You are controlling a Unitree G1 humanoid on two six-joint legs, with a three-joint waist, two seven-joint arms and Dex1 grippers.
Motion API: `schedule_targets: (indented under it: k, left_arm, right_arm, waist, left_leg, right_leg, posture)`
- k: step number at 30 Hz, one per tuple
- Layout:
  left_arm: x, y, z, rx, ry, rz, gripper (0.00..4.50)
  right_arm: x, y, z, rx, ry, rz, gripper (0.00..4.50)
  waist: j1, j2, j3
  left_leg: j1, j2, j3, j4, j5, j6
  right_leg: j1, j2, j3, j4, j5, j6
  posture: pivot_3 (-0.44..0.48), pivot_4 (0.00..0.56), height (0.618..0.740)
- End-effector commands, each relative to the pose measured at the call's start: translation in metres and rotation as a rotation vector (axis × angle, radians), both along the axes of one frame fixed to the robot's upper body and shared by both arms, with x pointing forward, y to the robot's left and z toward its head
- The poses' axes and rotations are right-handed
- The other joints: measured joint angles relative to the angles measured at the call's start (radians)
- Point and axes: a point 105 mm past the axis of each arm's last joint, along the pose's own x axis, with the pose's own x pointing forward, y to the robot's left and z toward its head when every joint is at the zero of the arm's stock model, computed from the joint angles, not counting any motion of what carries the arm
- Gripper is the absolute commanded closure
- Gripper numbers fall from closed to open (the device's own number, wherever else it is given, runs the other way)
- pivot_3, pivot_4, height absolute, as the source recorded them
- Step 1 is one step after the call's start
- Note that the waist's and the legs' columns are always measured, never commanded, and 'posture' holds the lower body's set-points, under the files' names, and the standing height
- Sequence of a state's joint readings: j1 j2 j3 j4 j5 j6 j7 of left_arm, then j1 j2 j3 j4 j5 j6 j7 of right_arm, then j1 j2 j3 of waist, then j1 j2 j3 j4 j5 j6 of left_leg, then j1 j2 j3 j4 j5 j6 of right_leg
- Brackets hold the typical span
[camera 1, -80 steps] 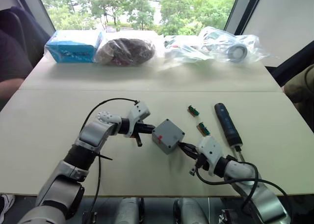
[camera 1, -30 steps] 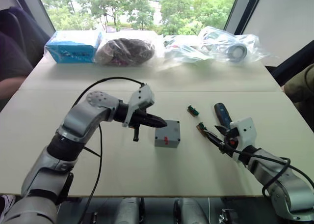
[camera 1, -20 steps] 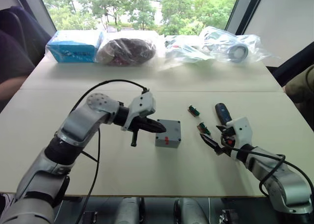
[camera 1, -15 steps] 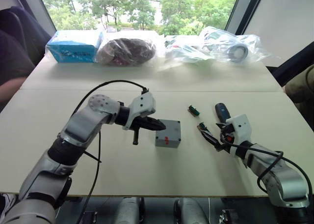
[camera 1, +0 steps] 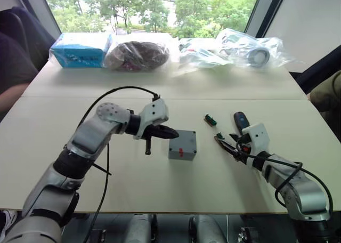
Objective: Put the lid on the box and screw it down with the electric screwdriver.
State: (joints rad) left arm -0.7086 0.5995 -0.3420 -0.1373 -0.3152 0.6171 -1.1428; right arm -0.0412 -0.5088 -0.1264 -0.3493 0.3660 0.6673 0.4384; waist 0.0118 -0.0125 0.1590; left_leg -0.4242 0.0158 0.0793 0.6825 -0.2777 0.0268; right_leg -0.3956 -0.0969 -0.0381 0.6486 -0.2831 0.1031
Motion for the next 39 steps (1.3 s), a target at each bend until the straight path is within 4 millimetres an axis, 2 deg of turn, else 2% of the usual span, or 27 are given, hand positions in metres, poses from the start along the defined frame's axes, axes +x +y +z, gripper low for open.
schedule_targets:
  k: [1,2,3,10,14,22,26,31,39]
  left_arm:
    - [0.000,0.000,0.007,-0.022,-0.033,-0.004,4.50]
    - [0.001,0.000,0.007,-0.022,-0.033,-0.003,4.50]
    - [0.001,0.000,0.007,-0.022,-0.034,-0.003,4.50]
    - [0.002,0.002,0.007,-0.024,-0.035,0.005,4.50]
    - [0.004,0.004,0.007,-0.027,-0.035,0.017,4.50]
    - [0.018,0.017,0.012,-0.070,-0.031,0.108,4.50]
    - [0.019,0.025,0.014,-0.089,-0.014,0.126,4.50]
    - [0.013,0.035,0.009,-0.091,0.020,0.132,4.50]
    - [0.005,0.042,0.007,-0.131,0.065,0.178,4.50]
  right_arm:
    - [0.002,0.003,0.008,0.003,-0.040,0.007,3.91]
    - [0.002,0.004,0.007,0.002,-0.039,0.011,4.28]
    - [0.002,0.005,0.007,0.002,-0.039,0.014,4.47]
    - [0.001,0.007,0.007,0.003,-0.044,0.016,4.47]
    - [0.000,0.006,0.015,0.014,-0.077,0.015,4.47]
    - [-0.010,0.010,0.048,0.035,-0.214,0.018,4.47]
    - [-0.014,0.034,0.076,0.059,-0.339,0.116,4.47]
    - [-0.015,0.067,0.070,0.101,-0.287,0.254,4.47]
    - [-0.013,0.082,0.051,0.097,-0.227,0.336,4.47]
  waist:
    - [0.000,0.000,0.000]
    - [0.000,0.000,0.000]
    - [0.000,0.000,0.000]
    - [0.000,0.000,0.000]
    - [0.000,0.000,0.000]
    - [0.000,0.000,0.000]
    - [-0.001,0.000,0.000]
    - [-0.005,0.000,0.000]
    - [-0.001,0.000,0.000]
  left_leg:
    - [0.000,0.000,0.000,0.000,0.000,0.000]
    - [0.000,0.000,0.000,0.000,0.000,0.000]
    - [0.000,0.000,0.000,0.000,0.000,0.000]
    - [0.000,0.000,0.000,0.000,0.000,0.000]
    - [0.000,0.000,0.000,0.000,0.000,0.000]
    - [0.000,0.000,0.000,0.000,0.000,0.000]
    - [0.000,0.000,0.000,0.000,0.000,0.000]
    - [0.000,0.000,0.000,0.000,0.000,0.000]
    - [0.000,0.000,0.000,0.001,0.000,0.000]
  right_leg:
    - [0.000,0.000,0.000,0.000,0.000,0.000]
    - [0.000,0.000,0.000,0.000,0.000,0.000]
    - [0.000,0.000,0.000,0.000,0.000,0.000]
    - [0.000,0.000,0.000,0.000,0.000,0.000]
    - [0.000,0.000,0.000,0.000,0.000,0.000]
    - [0.000,0.000,0.000,0.000,0.000,0.000]
    - [0.000,0.000,0.000,0.000,0.000,0.000]
    - [-0.001,0.000,0.000,0.000,0.000,0.000]
    - [0.000,0.000,0.000,0.000,0.000,0.000]
  posture:
    - [0.000,0.150,0.740]
    - [0.000,0.150,0.740]
    - [0.000,0.150,0.740]
    - [0.000,0.150,0.740]
    - [0.000,0.150,0.740]
    - [0.000,0.150,0.740]
    - [0.000,0.150,0.740]
    - [0.000,0.150,0.740]
    - [0.000,0.150,0.740]
